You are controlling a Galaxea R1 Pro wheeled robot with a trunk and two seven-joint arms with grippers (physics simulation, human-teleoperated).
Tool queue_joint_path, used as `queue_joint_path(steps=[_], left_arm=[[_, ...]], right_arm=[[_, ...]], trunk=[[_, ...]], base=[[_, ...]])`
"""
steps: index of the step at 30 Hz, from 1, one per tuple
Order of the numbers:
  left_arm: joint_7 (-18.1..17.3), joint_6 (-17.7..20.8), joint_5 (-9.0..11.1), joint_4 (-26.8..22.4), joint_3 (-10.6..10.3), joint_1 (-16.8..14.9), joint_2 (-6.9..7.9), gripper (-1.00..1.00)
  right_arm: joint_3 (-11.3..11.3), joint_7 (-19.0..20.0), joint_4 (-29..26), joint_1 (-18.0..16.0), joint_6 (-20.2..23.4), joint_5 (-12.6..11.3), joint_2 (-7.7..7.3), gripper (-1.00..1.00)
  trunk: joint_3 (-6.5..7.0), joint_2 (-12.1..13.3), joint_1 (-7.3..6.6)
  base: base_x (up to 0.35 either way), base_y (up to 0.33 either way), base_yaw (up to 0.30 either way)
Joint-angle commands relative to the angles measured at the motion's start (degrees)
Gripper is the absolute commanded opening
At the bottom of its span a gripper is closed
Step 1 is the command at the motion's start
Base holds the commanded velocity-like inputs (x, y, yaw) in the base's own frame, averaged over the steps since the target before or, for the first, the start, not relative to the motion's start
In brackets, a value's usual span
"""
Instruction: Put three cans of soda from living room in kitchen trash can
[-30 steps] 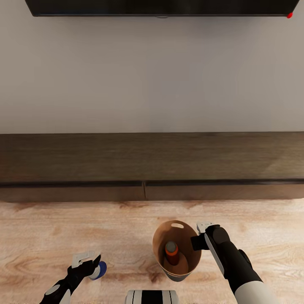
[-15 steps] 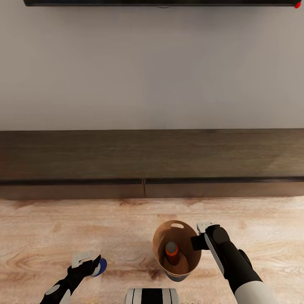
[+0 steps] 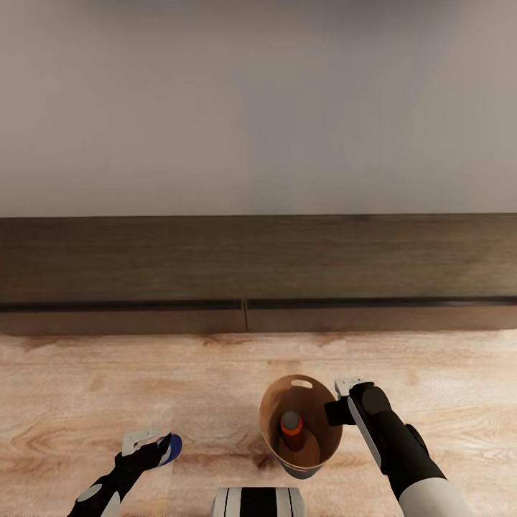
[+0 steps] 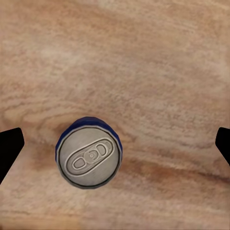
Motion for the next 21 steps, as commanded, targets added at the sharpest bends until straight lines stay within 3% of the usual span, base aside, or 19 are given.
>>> queue_joint_path(steps=[1, 21], left_arm=[[-0.02, 0.00, 0.00, 0.00, -0.01, 0.00, 0.00, 1.00], [-0.09, 0.00, 0.01, -0.07, -0.06, 0.00, 0.00, 1.00]], right_arm=[[0.00, 0.34, 0.00, -0.01, 0.02, -1.19, 0.01, -1.00], [0.00, 0.34, -0.02, -0.01, 0.02, -1.19, 0.10, -1.00]], trunk=[[-0.06, 0.00, 0.00], [-0.17, 0.00, 0.00]], base=[[0.000, 0.000, 0.000], [0.009, 0.017, 0.000]])
